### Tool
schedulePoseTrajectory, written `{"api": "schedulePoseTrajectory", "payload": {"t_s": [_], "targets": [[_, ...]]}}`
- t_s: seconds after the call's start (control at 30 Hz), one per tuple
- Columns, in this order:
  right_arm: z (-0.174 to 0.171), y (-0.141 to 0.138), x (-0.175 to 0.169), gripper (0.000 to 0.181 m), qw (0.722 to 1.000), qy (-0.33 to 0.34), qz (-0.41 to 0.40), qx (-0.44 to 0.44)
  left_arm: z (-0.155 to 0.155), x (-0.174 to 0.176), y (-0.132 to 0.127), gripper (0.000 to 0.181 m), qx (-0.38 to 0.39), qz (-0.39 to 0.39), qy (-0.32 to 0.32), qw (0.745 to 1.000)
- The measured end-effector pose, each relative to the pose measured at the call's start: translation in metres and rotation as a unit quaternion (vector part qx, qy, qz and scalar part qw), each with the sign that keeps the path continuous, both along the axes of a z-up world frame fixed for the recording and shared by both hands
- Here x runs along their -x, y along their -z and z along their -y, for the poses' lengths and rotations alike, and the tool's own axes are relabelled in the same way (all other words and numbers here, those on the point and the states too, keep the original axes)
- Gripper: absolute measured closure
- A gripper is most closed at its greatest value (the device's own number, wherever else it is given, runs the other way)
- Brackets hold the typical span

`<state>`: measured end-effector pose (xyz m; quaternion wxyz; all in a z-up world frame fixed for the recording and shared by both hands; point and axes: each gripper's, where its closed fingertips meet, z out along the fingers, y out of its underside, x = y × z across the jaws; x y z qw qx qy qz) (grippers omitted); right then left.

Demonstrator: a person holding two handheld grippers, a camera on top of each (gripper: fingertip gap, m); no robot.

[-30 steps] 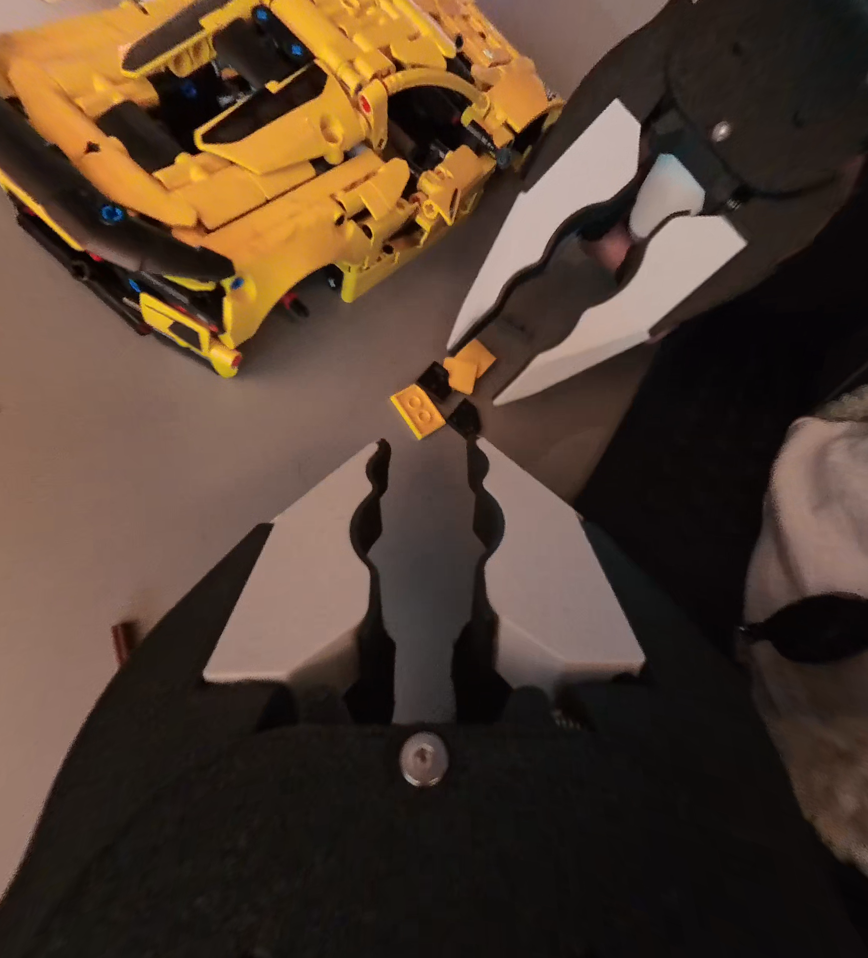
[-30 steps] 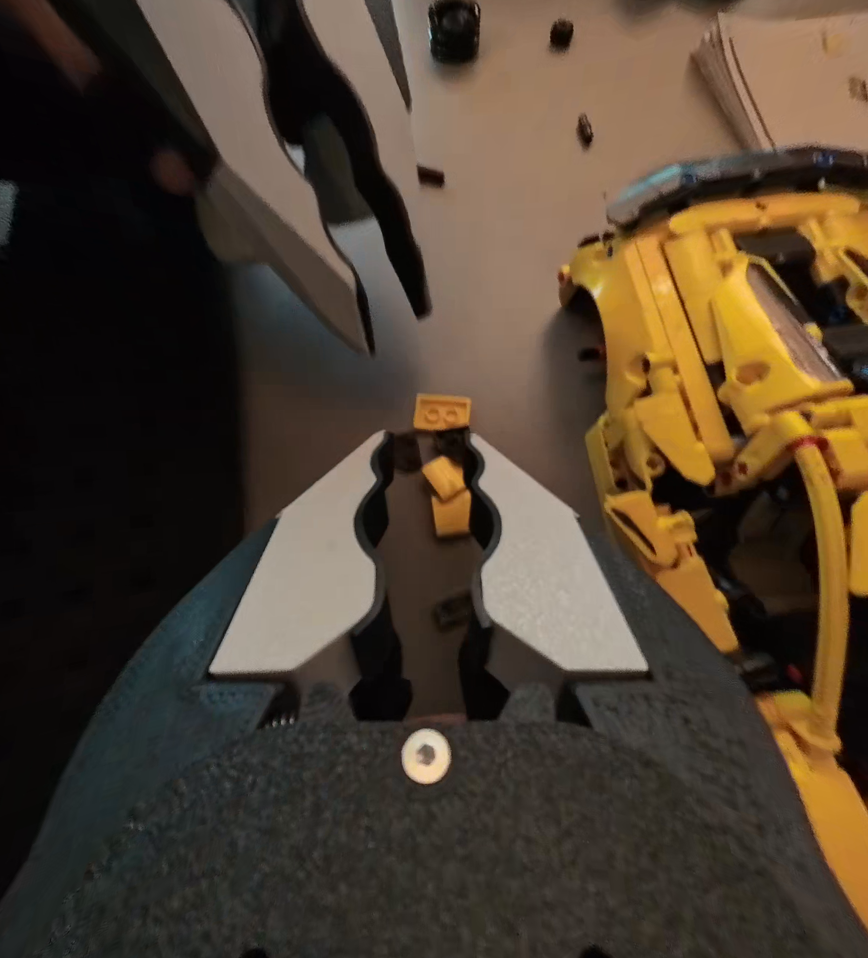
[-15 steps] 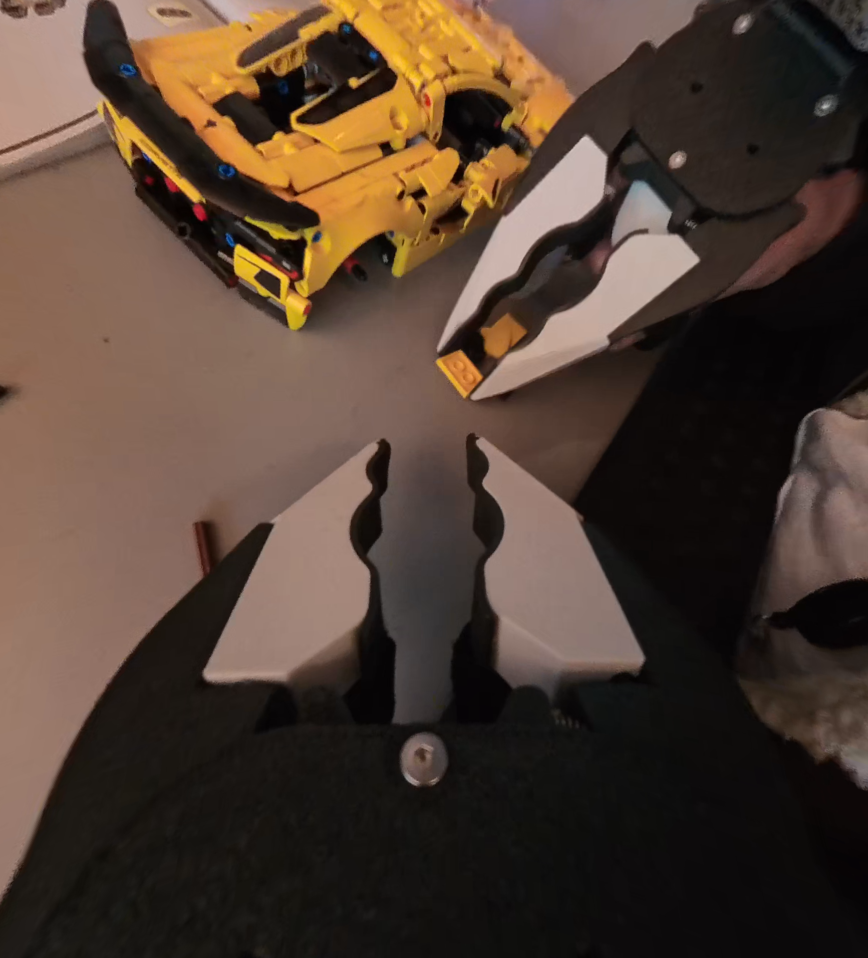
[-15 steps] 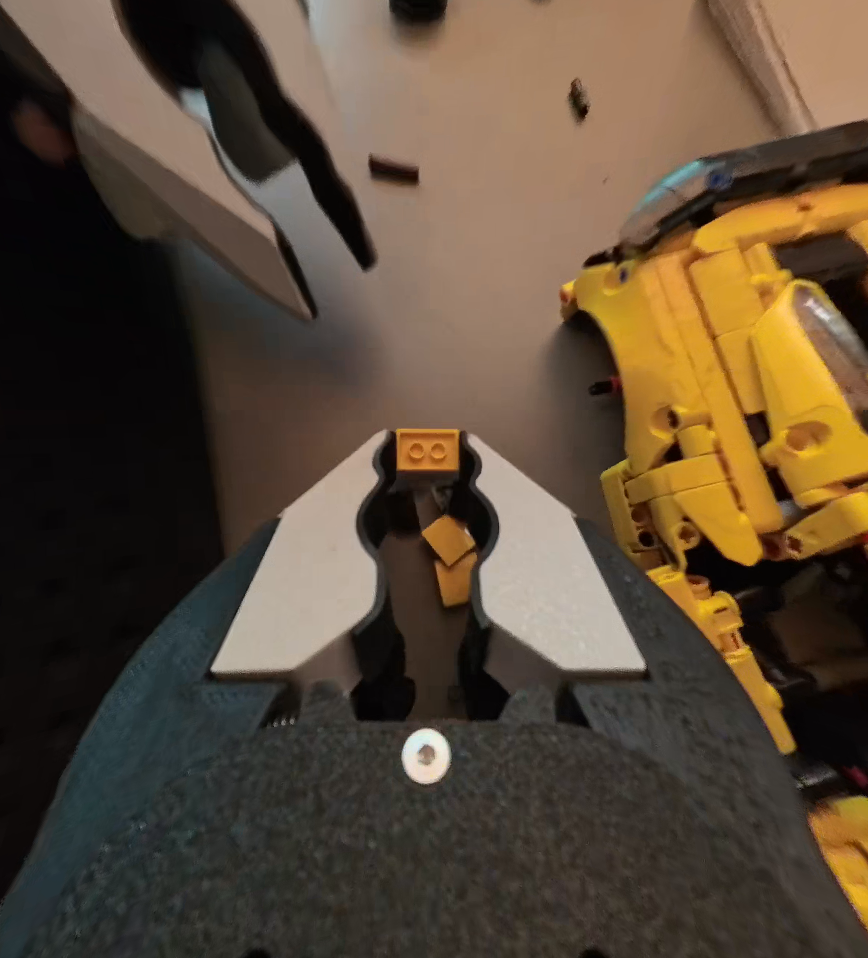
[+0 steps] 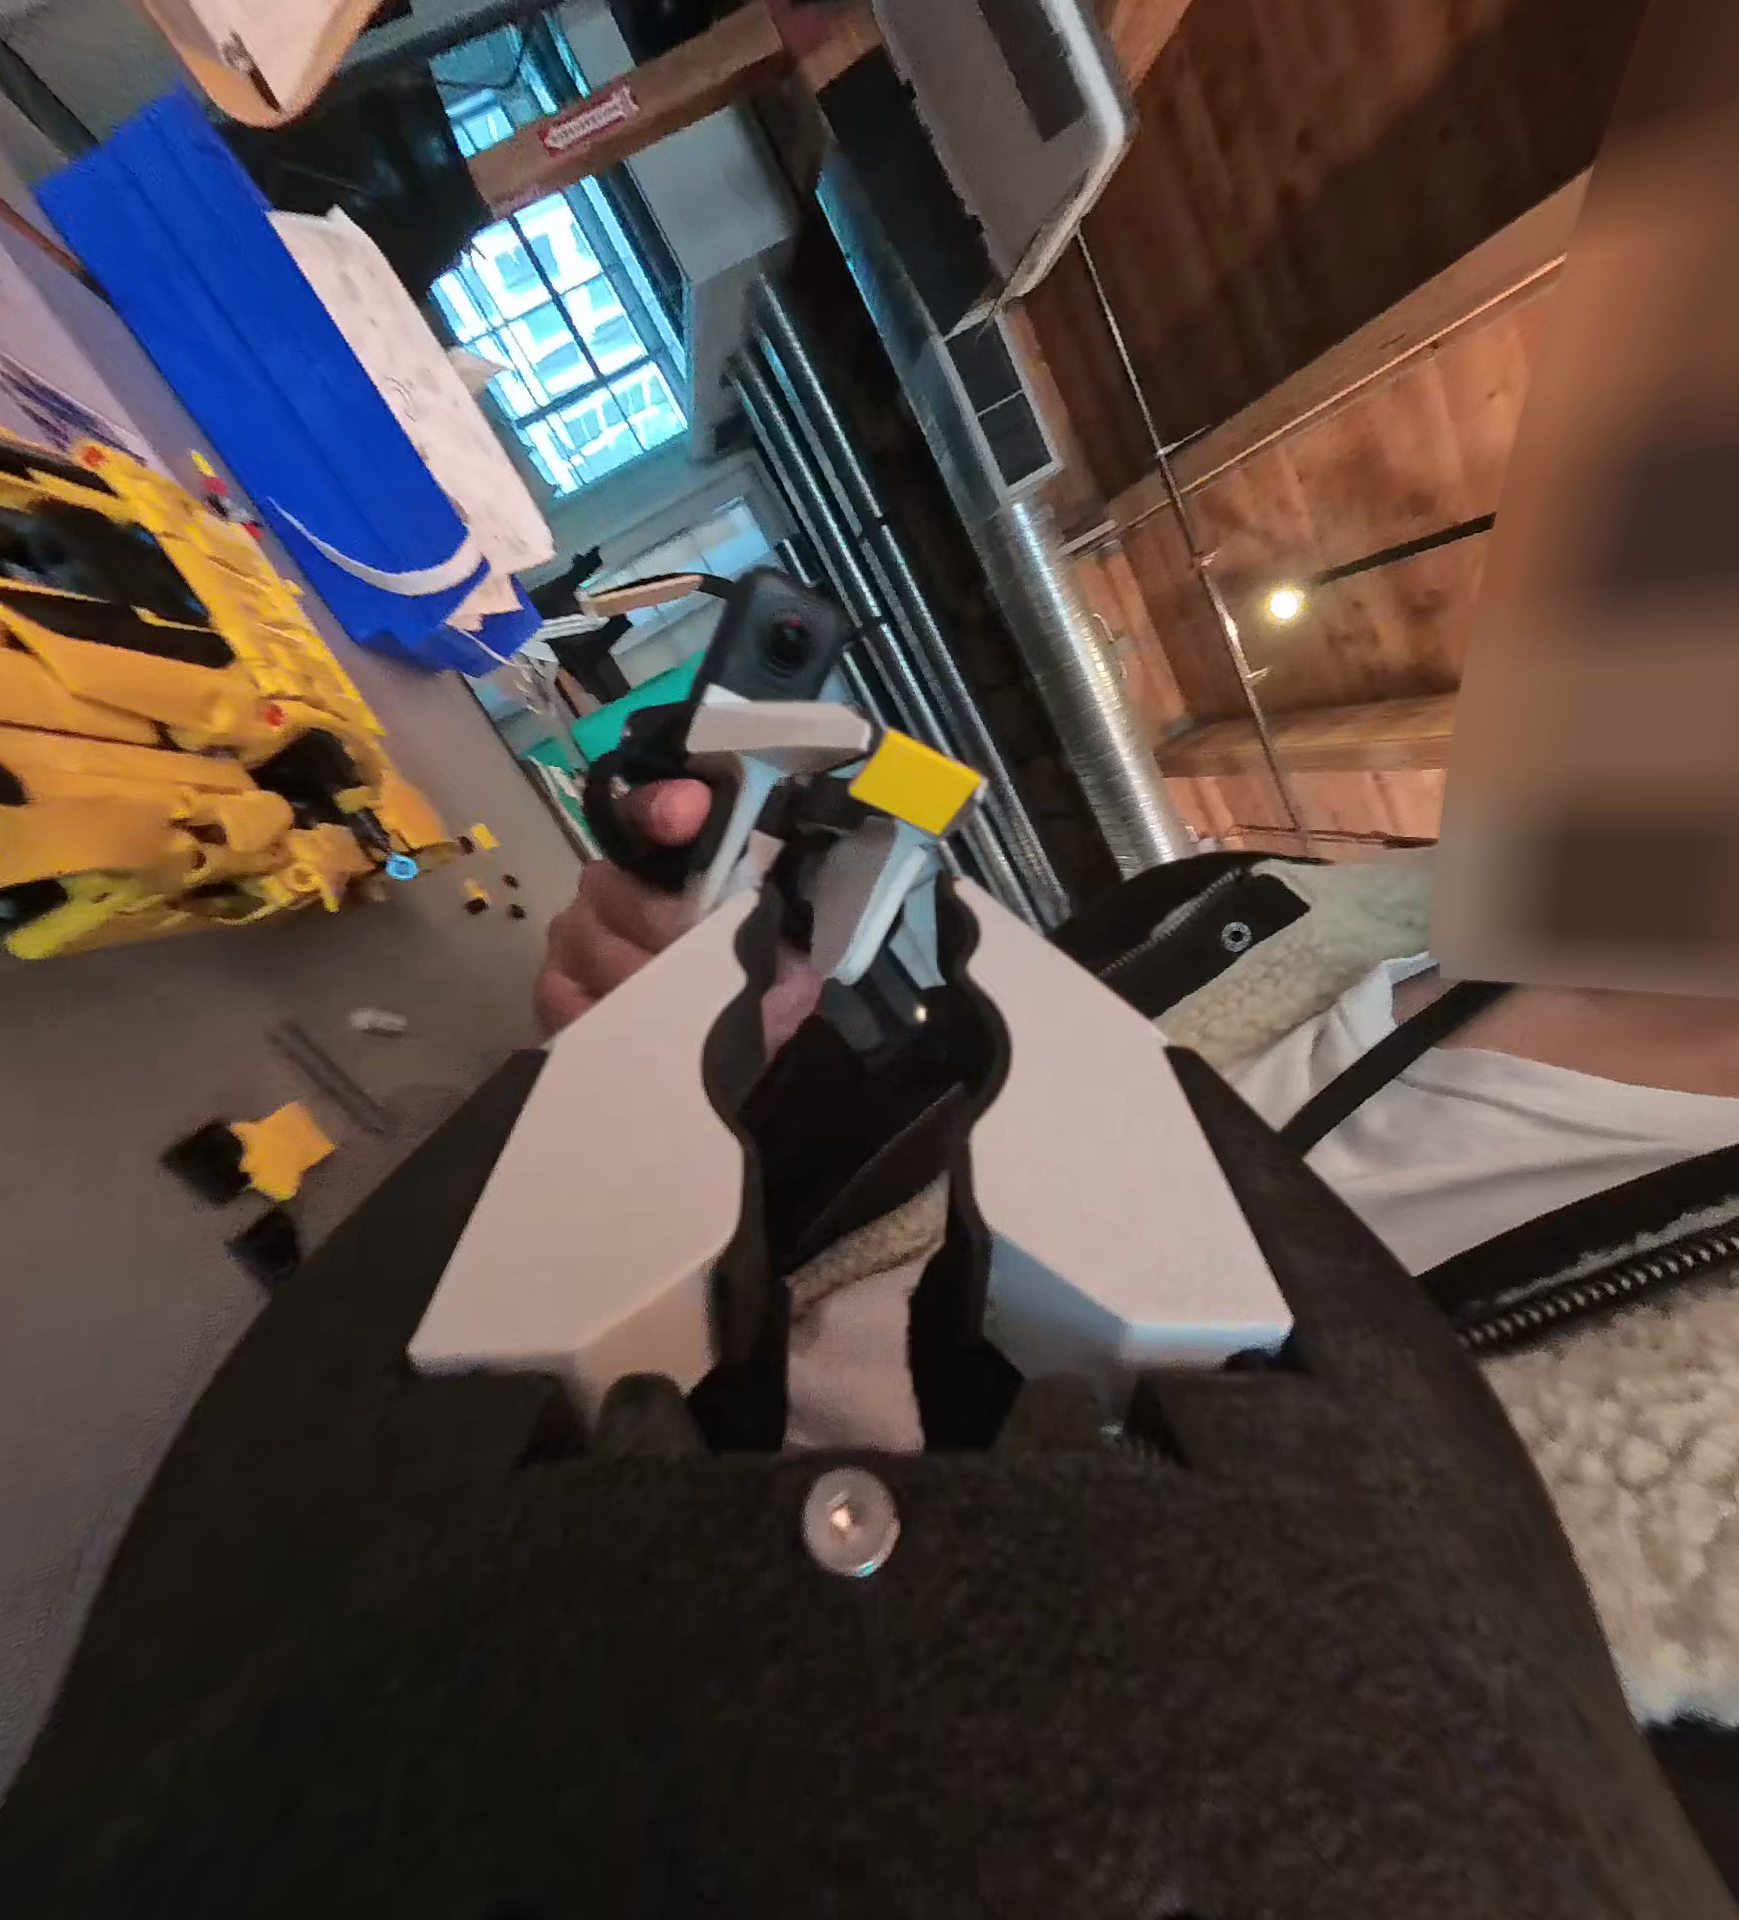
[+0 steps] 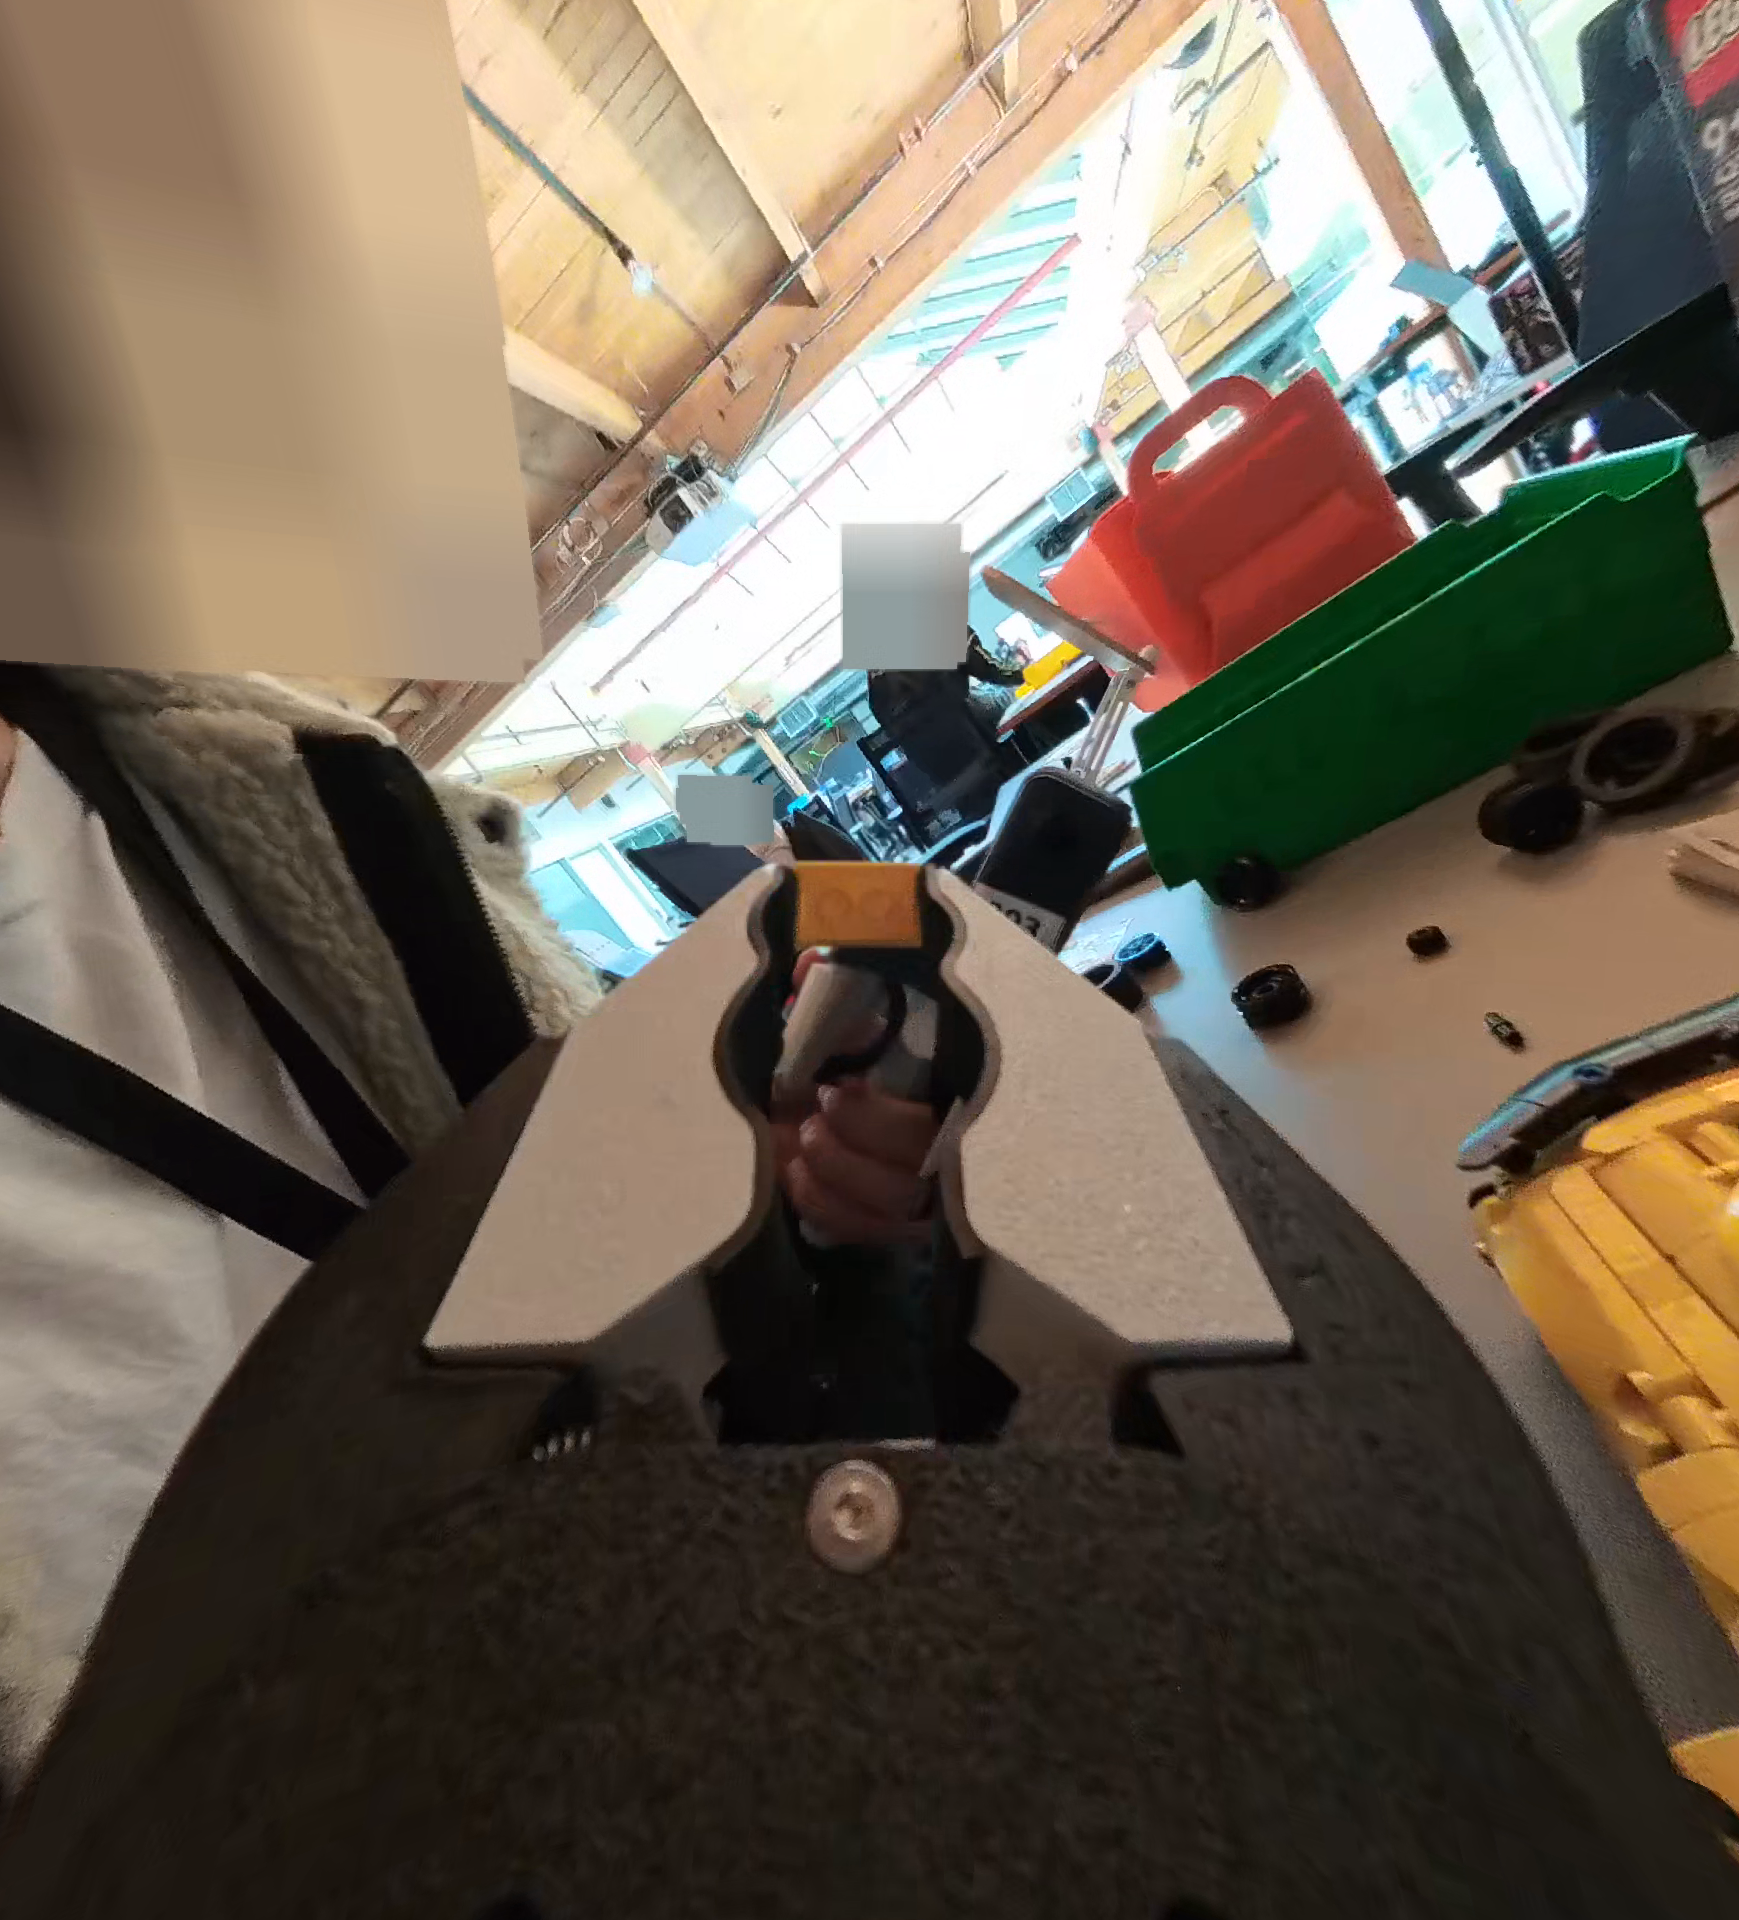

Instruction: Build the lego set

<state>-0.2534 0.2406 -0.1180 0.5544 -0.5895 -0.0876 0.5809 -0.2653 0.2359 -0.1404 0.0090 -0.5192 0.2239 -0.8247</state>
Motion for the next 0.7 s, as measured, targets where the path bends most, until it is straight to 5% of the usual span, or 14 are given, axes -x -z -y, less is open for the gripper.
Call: {"api": "schedulePoseTrajectory", "payload": {"t_s": [0.33,0.7], "targets": [[0.001,0.026,0.012,0.158,0.985,0.043,0.155,-0.057,0.004,-0.015,-0.002,0.151,0.082,0.01,0.036,0.996],[0.004,0.022,0.006,0.158,0.984,0.055,0.151,-0.077,0.003,-0.016,-0.001,0.161,0.096,0.005,0.034,0.995]]}}
